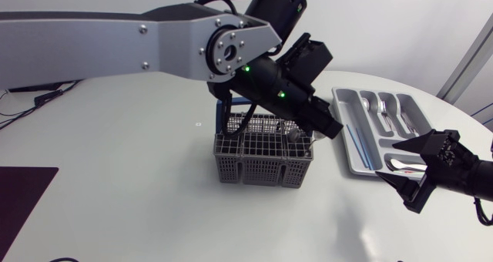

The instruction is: Unload the cutlery basket into the drawer organizer.

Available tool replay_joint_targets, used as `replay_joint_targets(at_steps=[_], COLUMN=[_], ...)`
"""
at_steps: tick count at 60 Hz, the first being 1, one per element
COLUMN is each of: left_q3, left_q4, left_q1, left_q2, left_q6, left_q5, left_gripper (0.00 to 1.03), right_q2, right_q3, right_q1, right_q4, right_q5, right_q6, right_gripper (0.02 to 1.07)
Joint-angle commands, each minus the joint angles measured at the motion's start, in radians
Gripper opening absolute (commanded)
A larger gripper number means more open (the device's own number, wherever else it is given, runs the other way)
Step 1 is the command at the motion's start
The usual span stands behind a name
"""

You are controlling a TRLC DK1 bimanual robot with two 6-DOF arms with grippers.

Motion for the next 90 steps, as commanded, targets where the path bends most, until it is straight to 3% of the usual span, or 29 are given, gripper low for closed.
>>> replay_joint_targets(at_steps=[1, 16, 30, 54, 76, 87, 90], left_q3=[-0.05, -0.165, -0.156, -0.174, -0.176, -0.107, -0.068], left_q4=[0.034, 0.157, 0.168, 0.2, 0.206, 0.12, 0.062], left_q1=[0.004, -0.074, -0.088, -0.045, -0.03, -0.031, -0.024], left_q2=[-0.057, -0.129, -0.142, -0.215, -0.254, -0.265, -0.247], left_q6=[-0.081, -0.203, -0.254, -0.372, -0.406, -0.338, -0.303], left_q5=[-0.032, -0.216, -0.285, -0.297, -0.272, -0.202, -0.114], left_gripper=[0.03, 0.04, 0.04, 0.05, 0.05, 0.05, 0.05], right_q2=[-0.018, -0.039, -0.048, 0.085, 0.189, 0.174, 0.162], right_q3=[-0.001, -0.016, -0.015, 0.108, 0.181, 0.231, 0.247], right_q1=[0.02, 0.078, 0.192, 0.393, 0.431, 0.394, 0.38], right_q4=[-0.013, -0.015, -0.028, -0.036, -0.059, -0.146, -0.188], right_q5=[-0.003, 0.02, 0.033, 0.01, -0.104, -0.199, -0.225], right_q6=[0.048, 0.091, 0.187, 0.427, 0.463, 0.402, 0.367], right_gripper=[0.97, 0.97, 0.97, 0.97, 0.97, 0.97, 0.97])
